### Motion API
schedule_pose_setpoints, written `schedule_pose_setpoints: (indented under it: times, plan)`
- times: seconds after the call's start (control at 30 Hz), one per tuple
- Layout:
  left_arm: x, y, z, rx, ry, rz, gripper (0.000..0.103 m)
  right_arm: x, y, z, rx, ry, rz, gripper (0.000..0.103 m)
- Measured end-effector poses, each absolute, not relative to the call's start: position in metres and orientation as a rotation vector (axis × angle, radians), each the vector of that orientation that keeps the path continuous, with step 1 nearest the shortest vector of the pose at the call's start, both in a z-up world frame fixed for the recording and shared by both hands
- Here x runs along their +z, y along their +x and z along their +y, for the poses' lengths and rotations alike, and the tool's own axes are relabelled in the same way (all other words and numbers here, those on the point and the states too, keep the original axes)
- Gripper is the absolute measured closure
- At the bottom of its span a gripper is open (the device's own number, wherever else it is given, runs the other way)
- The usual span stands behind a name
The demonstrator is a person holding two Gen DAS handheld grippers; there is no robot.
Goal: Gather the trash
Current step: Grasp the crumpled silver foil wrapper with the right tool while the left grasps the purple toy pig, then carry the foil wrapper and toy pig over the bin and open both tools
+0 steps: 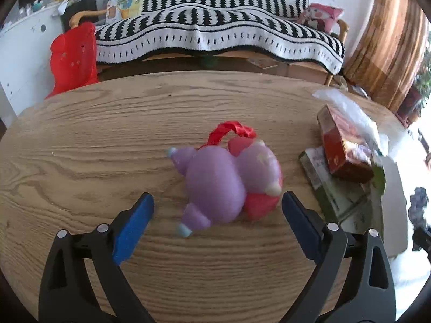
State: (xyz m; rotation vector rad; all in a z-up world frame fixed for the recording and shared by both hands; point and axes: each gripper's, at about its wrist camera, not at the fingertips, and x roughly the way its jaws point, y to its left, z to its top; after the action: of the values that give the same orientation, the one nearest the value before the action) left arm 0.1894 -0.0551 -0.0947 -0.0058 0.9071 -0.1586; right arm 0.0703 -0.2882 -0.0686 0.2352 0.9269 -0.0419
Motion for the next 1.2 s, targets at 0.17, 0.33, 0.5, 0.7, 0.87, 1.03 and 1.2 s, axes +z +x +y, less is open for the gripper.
schedule_pose_setpoints:
  times: [0.17,0.33,0.5,0.7,0.87,1.03,1.2]
  plan:
    - [-0.085,0.185,-0.055,-0.188,-0.04,0.918,0.044,-0.058,0.056,-0.299,-0.061,0.243,0.906,0.076]
    - [-0.062,0.161,-0.061,-0.19,-0.037,0.903,0.047,-0.044,0.032,-0.316,-0.084,0.256,0.881,0.076]
    - [-0.032,0.119,-0.092,-0.257,0.01,0.851,0.047,-0.031,-0.001,-0.341,-0.131,0.265,0.86,0.076]
    - [-0.004,0.053,-0.176,-0.451,0.07,0.786,0.047,-0.022,-0.056,-0.396,-0.239,0.301,0.844,0.076]
    - [-0.005,0.0,-0.261,-0.623,0.139,0.779,0.047,-0.023,-0.113,-0.453,-0.35,0.346,0.838,0.076]
    - [-0.013,-0.065,-0.348,-0.799,0.205,0.78,0.047,-0.03,-0.178,-0.514,-0.492,0.395,0.831,0.076]
    - [-0.03,-0.125,-0.418,-0.945,0.277,0.787,0.047,-0.046,-0.239,-0.566,-0.618,0.454,0.842,0.076]
